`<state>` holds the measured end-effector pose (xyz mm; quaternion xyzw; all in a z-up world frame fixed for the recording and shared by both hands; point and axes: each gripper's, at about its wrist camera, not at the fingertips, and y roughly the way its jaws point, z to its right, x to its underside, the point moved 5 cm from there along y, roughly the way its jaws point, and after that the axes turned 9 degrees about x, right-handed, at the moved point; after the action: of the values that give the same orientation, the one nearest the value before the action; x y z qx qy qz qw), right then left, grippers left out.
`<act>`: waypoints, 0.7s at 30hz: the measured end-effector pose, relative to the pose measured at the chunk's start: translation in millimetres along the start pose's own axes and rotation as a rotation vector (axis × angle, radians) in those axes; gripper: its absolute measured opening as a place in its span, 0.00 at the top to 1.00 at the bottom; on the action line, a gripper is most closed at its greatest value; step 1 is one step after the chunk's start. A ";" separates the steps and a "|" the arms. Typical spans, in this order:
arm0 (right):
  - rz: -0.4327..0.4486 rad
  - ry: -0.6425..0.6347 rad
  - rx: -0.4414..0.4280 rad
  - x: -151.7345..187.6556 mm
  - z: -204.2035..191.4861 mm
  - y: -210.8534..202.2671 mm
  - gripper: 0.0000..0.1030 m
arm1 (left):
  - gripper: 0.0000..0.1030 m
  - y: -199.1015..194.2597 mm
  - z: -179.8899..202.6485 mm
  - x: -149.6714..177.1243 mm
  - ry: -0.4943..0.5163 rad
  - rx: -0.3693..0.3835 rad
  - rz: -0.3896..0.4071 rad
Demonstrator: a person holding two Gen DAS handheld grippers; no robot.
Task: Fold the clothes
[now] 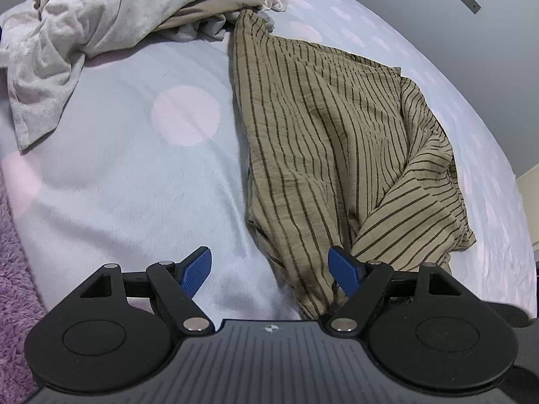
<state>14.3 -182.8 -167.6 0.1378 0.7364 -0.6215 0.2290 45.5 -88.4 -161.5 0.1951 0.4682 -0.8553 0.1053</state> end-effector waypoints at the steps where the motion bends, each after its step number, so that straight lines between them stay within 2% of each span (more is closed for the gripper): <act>1: 0.005 -0.013 0.008 0.2 0.4 -5.9 0.62 | 0.26 -1.0 2.0 -0.3 0.010 -0.003 0.001; 3: 0.014 -0.038 0.025 0.5 1.1 -17.7 0.56 | 0.26 -3.4 6.3 -0.6 0.031 -0.008 -0.002; 6: 0.020 -0.059 0.059 5.0 10.2 -33.4 0.55 | 0.26 -10.6 16.8 1.2 0.070 0.008 -0.016; 12: 0.029 -0.018 0.164 17.4 66.1 -57.2 0.56 | 0.26 -11.2 40.2 13.8 0.205 -0.013 -0.075; 13: 0.030 -0.016 0.186 18.7 77.0 -60.4 0.56 | 0.29 -7.6 40.7 15.7 0.213 -0.021 -0.089; 16: 0.029 -0.029 0.263 21.8 109.8 -67.7 0.56 | 0.47 3.6 39.3 19.7 0.219 -0.042 -0.129; 21: 0.012 -0.112 0.393 18.6 163.9 -72.4 0.57 | 0.53 17.7 43.0 20.7 0.250 -0.098 -0.176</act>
<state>-9.8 -358.5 -135.4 0.1494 0.5862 -0.7586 0.2422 23.1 -134.0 -163.0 0.2529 0.5342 -0.8064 -0.0200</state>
